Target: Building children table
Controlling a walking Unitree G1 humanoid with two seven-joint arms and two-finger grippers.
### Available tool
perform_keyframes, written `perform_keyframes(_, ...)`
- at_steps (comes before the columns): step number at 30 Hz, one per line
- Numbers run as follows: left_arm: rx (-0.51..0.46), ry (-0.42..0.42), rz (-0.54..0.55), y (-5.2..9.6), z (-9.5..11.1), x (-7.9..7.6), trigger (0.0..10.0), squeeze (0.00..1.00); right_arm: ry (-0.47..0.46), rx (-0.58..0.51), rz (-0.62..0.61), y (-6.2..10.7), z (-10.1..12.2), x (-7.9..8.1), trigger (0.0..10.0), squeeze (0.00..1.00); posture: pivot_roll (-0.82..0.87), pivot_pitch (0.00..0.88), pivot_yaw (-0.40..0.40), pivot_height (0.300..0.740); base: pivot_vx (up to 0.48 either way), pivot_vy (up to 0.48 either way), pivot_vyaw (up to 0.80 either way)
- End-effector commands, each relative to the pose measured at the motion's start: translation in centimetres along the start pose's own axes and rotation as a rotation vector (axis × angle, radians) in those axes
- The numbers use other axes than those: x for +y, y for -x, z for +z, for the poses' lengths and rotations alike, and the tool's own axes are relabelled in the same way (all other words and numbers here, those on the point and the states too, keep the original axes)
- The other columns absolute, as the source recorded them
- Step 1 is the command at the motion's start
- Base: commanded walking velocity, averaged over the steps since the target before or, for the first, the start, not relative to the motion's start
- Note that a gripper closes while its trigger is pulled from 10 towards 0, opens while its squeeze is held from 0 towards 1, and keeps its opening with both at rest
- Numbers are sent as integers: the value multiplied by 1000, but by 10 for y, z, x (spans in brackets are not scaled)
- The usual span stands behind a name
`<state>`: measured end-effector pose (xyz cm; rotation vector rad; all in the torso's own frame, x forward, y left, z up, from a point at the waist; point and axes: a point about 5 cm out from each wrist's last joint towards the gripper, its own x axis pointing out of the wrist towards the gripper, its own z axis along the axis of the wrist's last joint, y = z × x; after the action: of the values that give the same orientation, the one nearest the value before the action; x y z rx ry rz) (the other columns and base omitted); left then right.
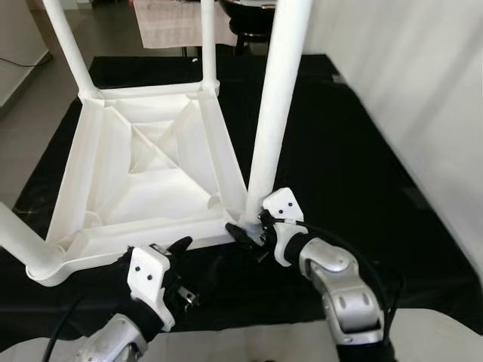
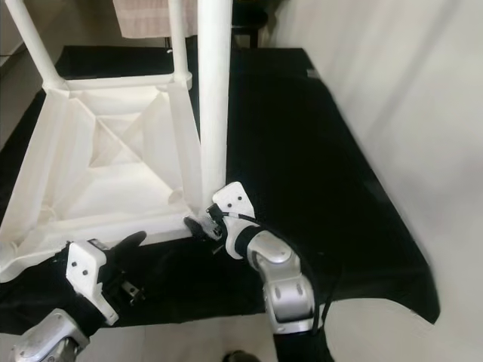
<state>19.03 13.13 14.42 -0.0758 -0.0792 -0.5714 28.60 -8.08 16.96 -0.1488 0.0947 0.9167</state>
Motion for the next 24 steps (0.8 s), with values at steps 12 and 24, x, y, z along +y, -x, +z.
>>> perform_keyframes(12, 6, 24, -16, 9, 2, -15, 10000, 0, 269, -10, 605, -17, 38, -25, 10000, 0, -130, 189, -99, 740, 0, 0, 0)
perform_keyframes(24, 7, 31, -19, 11, 4, -22, 10000, 0, 264, 11, 719, -24, 37, -36, 0, 0, -119, 213, -114, 740, 0, 0, 0)
